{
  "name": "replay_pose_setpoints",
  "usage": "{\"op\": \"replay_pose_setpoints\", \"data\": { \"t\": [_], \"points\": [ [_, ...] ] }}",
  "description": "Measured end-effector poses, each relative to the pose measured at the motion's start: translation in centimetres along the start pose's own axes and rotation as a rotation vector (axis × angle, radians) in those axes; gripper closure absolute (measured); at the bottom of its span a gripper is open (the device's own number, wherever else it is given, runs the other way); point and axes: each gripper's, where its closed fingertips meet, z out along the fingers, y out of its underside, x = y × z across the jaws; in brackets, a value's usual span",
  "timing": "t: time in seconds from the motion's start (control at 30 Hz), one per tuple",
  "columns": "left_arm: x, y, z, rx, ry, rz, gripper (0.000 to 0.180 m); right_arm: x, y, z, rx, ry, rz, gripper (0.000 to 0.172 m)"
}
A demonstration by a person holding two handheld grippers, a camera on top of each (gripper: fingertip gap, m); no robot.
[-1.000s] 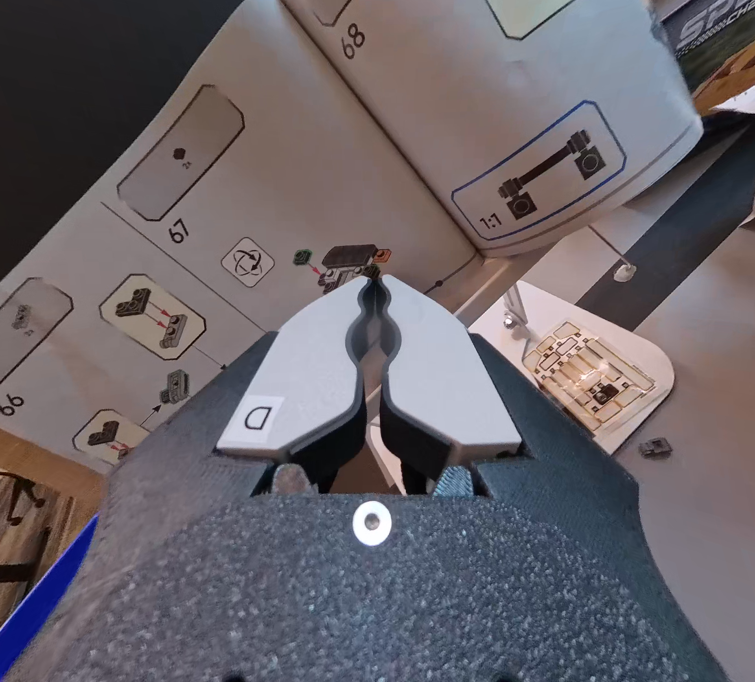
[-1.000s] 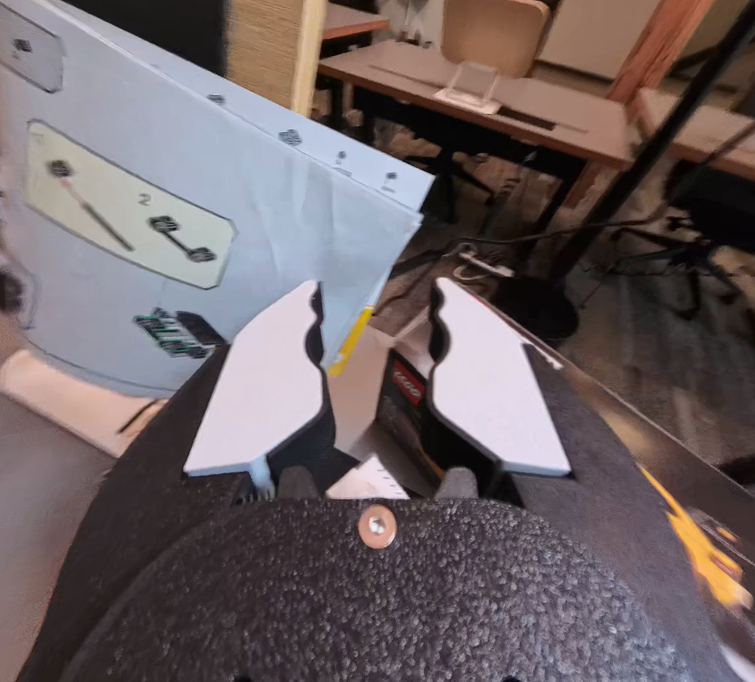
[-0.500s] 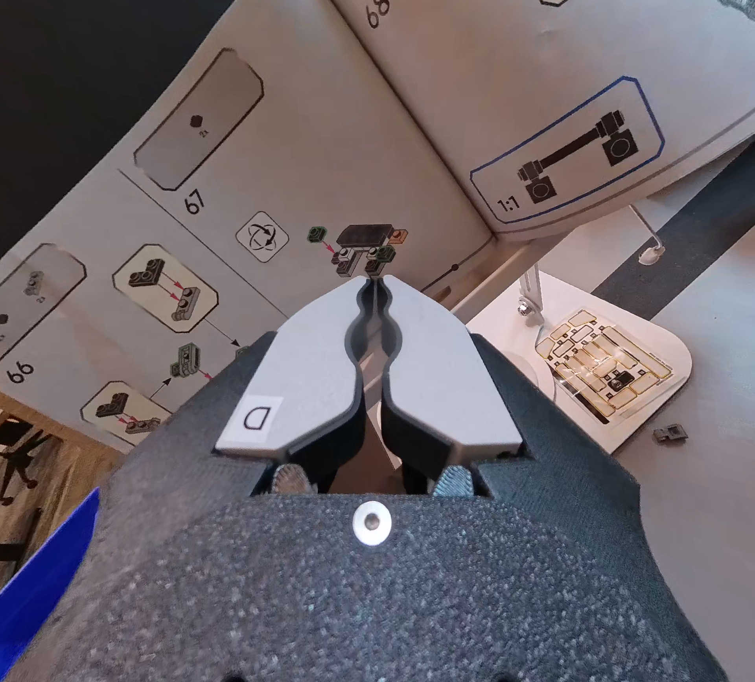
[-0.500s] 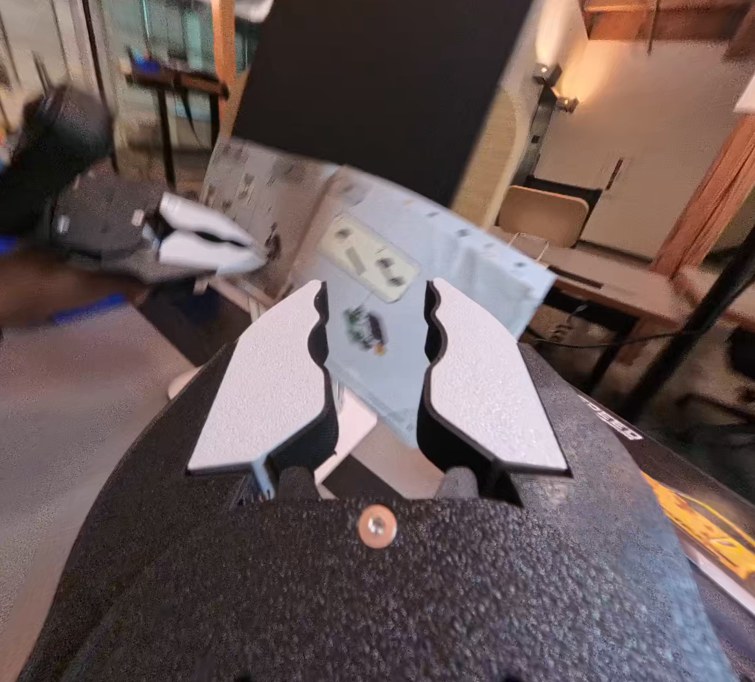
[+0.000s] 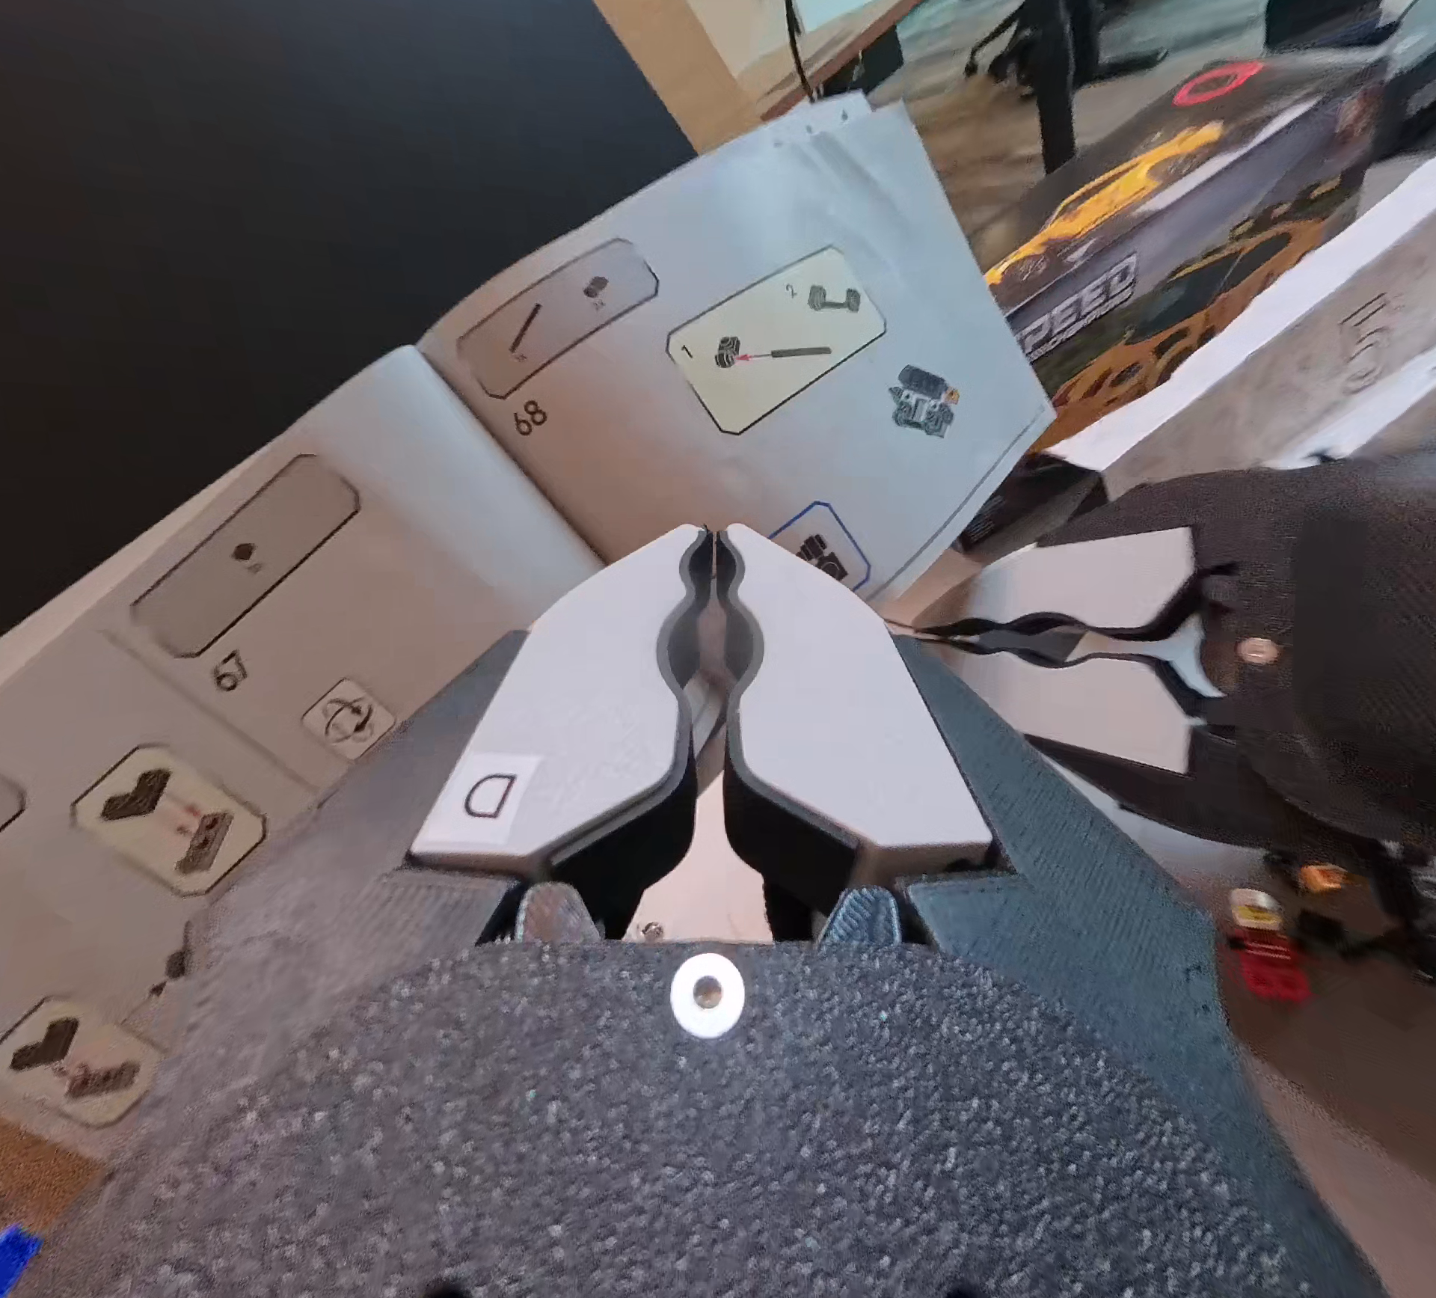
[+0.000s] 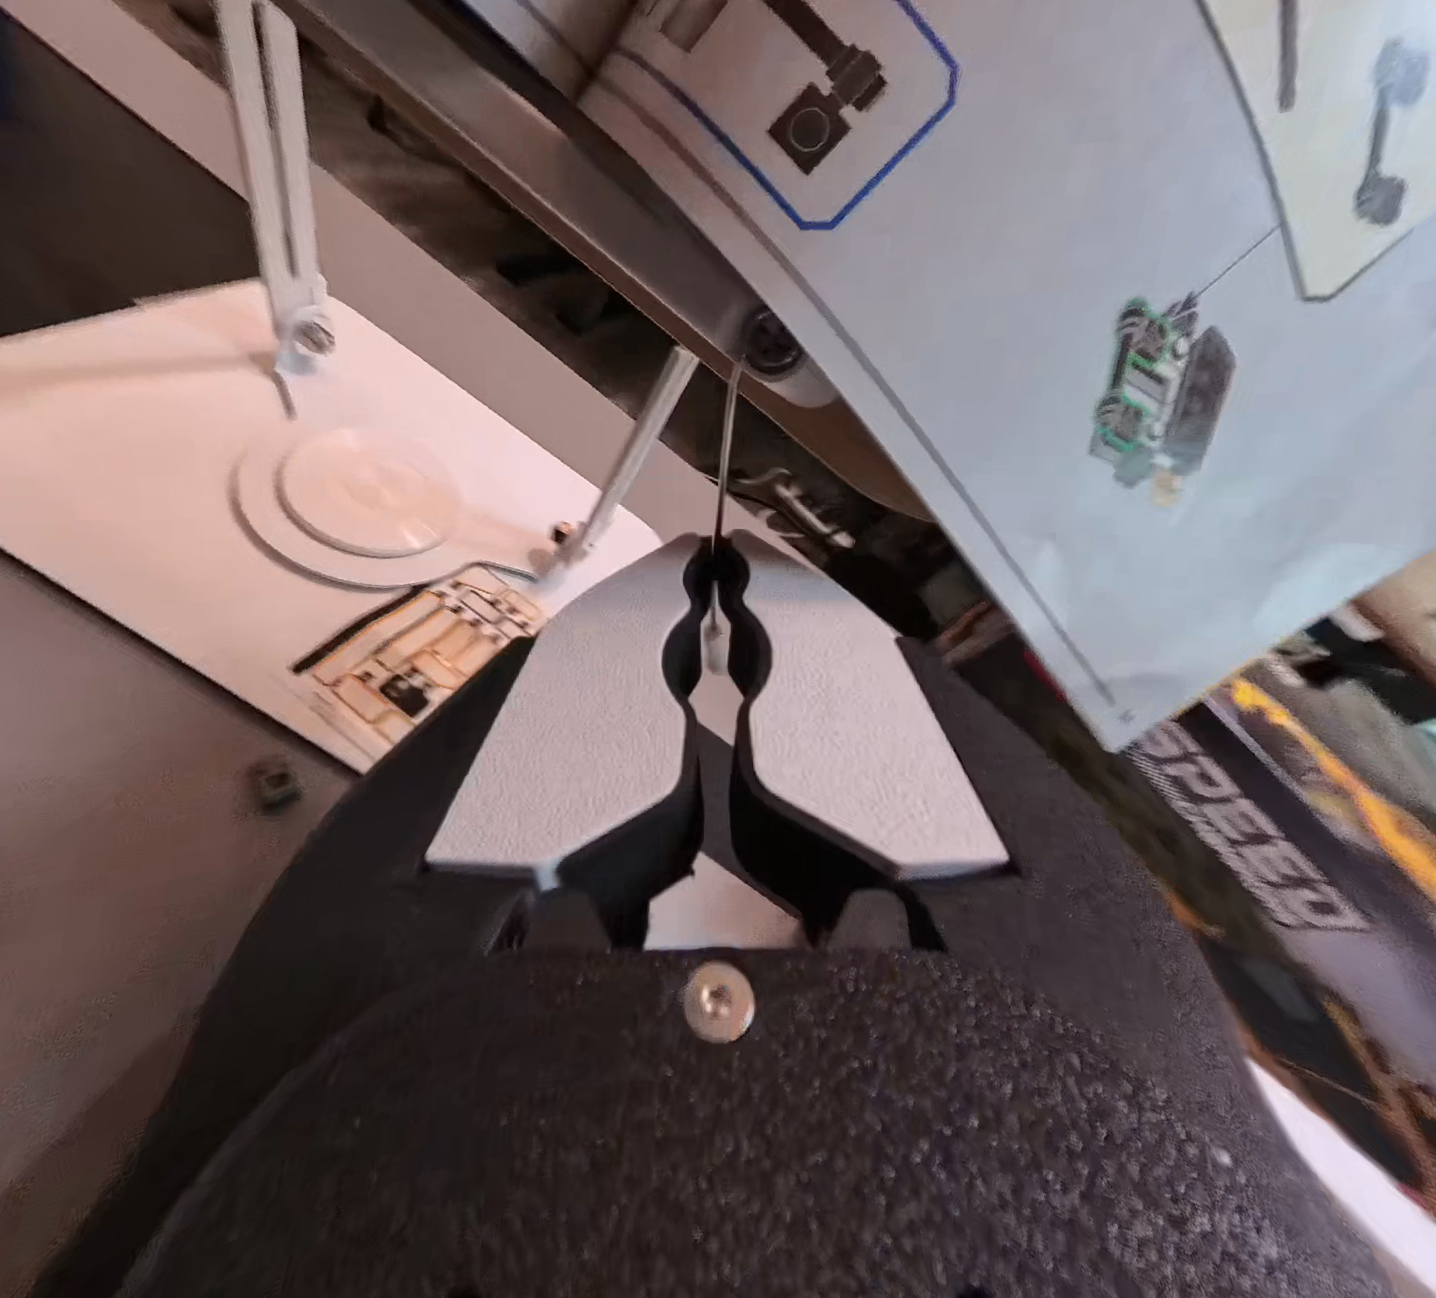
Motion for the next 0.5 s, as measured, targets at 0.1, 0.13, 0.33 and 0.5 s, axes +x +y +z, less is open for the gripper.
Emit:
{"op": "replay_pose_setpoints", "data": {
  "t": [0.1, 0.13, 0.33, 0.5],
  "points": [
    [-0.4, 1.3, 1.8, -0.075, -0.019, 0.036, 0.180, 1.1, 0.1, -1.1, -0.051, 0.096, -0.162, 0.171],
    [-0.5, 1.5, 2.3, -0.095, -0.028, 0.038, 0.180, 1.4, 0.0, -1.6, -0.062, 0.129, -0.231, 0.171],
    [-0.8, 1.8, 3.3, -0.166, -0.111, 0.107, 0.180, 2.8, -1.3, -3.3, -0.118, 0.237, -0.595, 0.172],
    [-0.7, 2.0, 3.1, -0.183, -0.104, 0.071, 0.180, 4.3, -4.0, -4.4, -0.107, 0.278, -0.809, 0.167]
  ]
}}
